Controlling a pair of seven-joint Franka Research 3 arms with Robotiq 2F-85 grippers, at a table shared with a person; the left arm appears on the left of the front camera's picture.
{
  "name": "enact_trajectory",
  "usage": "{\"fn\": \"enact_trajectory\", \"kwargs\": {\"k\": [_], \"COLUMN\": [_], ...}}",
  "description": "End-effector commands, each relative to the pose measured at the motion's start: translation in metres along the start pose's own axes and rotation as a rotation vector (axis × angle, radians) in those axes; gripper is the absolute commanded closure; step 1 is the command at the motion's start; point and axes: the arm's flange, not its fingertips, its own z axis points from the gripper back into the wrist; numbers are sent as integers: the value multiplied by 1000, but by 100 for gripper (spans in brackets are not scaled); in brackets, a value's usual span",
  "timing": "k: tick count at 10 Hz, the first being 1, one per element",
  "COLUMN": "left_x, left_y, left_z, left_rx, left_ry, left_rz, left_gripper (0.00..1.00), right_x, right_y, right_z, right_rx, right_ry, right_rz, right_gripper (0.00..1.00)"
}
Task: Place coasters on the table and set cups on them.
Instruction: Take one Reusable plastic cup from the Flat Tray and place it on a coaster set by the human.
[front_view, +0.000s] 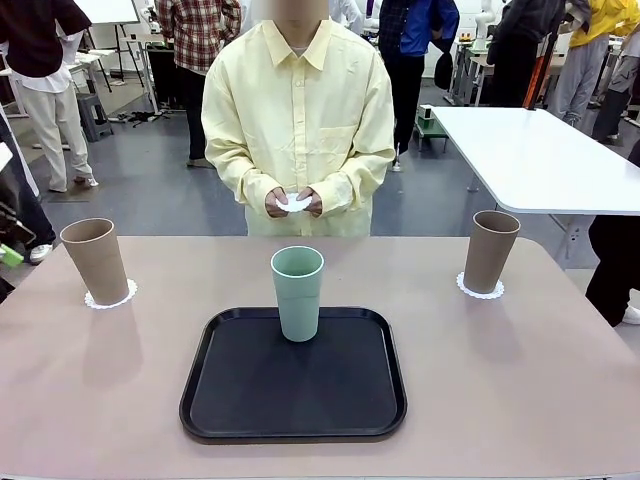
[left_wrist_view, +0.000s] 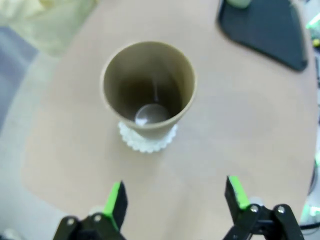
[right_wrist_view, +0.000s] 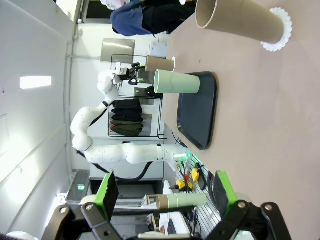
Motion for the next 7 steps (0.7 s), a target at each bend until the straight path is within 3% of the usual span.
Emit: {"fn": "enact_trajectory", "kwargs": {"k": [1, 5, 7], "left_x": [30, 84, 96], "left_y": [-19, -57, -68], "left_z": [2, 27, 30], "left_rx": [6, 19, 87], "left_ry": [111, 314, 328], "left_rz": [30, 77, 57], "left_gripper": [0, 0, 0], "right_x": [-1, -1, -1], "right_y": [0, 0, 0], "right_z": [0, 0, 0], "right_rx": [-3, -3, -3], "right_ry": [5, 5, 5], "right_rz": [-2, -2, -2], "right_gripper": [0, 0, 0]}}
